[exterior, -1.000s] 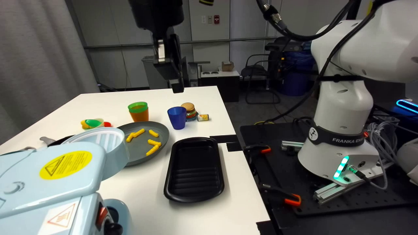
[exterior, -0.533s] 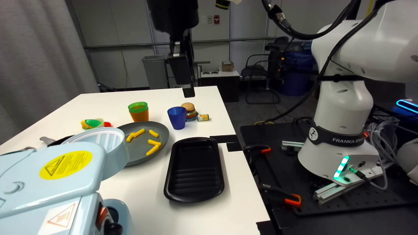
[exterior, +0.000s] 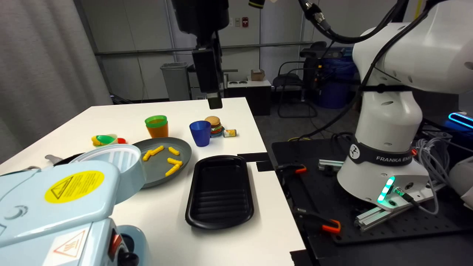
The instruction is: Press the button on the top of the coffeemaker to open the chamber
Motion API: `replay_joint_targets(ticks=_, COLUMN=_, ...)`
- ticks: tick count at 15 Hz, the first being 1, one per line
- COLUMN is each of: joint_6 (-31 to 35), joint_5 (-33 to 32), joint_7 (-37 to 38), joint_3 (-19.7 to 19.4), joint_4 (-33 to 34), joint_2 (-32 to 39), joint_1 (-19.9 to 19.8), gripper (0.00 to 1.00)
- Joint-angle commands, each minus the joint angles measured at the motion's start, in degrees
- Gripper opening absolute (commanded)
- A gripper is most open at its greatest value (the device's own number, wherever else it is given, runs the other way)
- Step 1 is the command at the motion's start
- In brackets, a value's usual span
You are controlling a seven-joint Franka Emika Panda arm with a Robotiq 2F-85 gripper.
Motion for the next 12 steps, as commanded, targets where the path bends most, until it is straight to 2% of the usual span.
replay_joint_targets(ticks=1, joint_6=0.0, joint_5=-1.2, joint_7=-1.4, joint_3=0.4, joint_4=-1.6, joint_2=-2.8, joint_1=-0.9, gripper=1.00)
replay_joint_targets(ticks=4, joint_6=0.0, joint_5=-0.4, joint_7=-1.4, joint_3=0.2, joint_4=-1.5, joint_2=-2.9, joint_1=-0.8, gripper=1.00)
replay_joint_targets(ticks=5, joint_6=-0.1, joint_5=0.3, joint_7=-0.5, joint_3=0.6, joint_4=0.1, joint_2=-0.3, joint_1=-0.7, gripper=1.00)
replay_joint_targets(ticks=12, joint_6=-0.1, joint_5=0.3, joint_7=-0.5, joint_3=0.6, joint_4=0.1, joint_2=-0.4, joint_1=-0.7, gripper=1.00)
